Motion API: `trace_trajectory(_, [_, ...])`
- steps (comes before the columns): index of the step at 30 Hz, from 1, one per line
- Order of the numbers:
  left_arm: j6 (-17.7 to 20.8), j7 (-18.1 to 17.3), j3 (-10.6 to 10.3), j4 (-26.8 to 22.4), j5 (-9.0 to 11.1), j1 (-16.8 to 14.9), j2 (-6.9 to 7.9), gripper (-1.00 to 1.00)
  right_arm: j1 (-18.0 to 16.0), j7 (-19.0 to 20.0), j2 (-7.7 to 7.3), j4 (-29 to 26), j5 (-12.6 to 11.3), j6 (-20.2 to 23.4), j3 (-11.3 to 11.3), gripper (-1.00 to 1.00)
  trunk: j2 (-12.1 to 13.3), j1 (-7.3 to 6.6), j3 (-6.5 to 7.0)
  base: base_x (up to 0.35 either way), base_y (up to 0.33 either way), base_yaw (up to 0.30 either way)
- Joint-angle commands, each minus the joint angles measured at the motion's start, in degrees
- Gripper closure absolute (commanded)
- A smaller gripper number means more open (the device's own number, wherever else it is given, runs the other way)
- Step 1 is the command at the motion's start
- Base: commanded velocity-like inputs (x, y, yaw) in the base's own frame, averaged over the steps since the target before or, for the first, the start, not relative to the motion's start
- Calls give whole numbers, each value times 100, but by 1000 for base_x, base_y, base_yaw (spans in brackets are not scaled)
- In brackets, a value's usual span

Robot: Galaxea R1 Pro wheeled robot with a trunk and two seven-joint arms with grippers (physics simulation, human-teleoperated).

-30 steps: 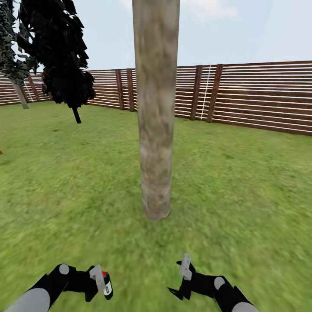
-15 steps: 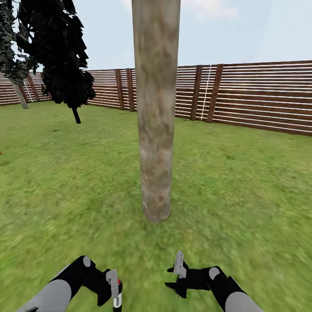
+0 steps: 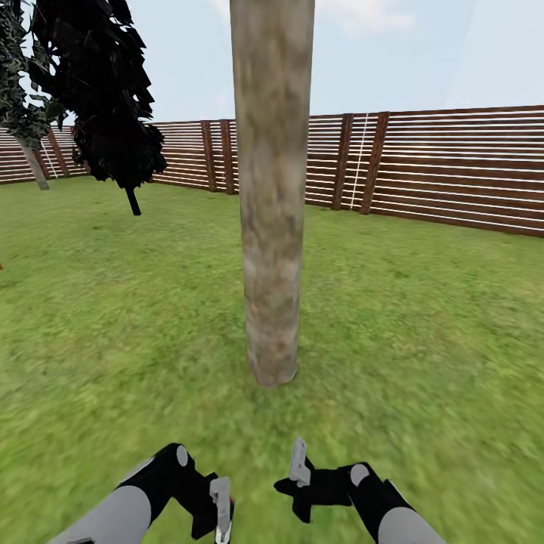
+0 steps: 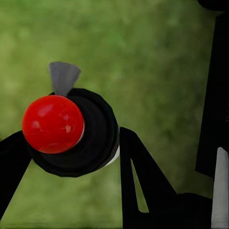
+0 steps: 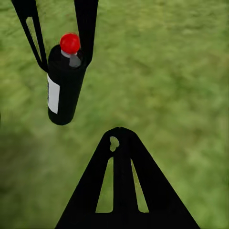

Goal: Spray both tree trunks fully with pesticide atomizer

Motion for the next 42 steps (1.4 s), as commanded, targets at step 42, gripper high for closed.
trace_trajectory(42, [260, 608, -627, -233, 14, 14, -378, 100, -82, 201, 0, 1, 0, -9, 3, 100, 0, 0, 0, 0, 0, 0])
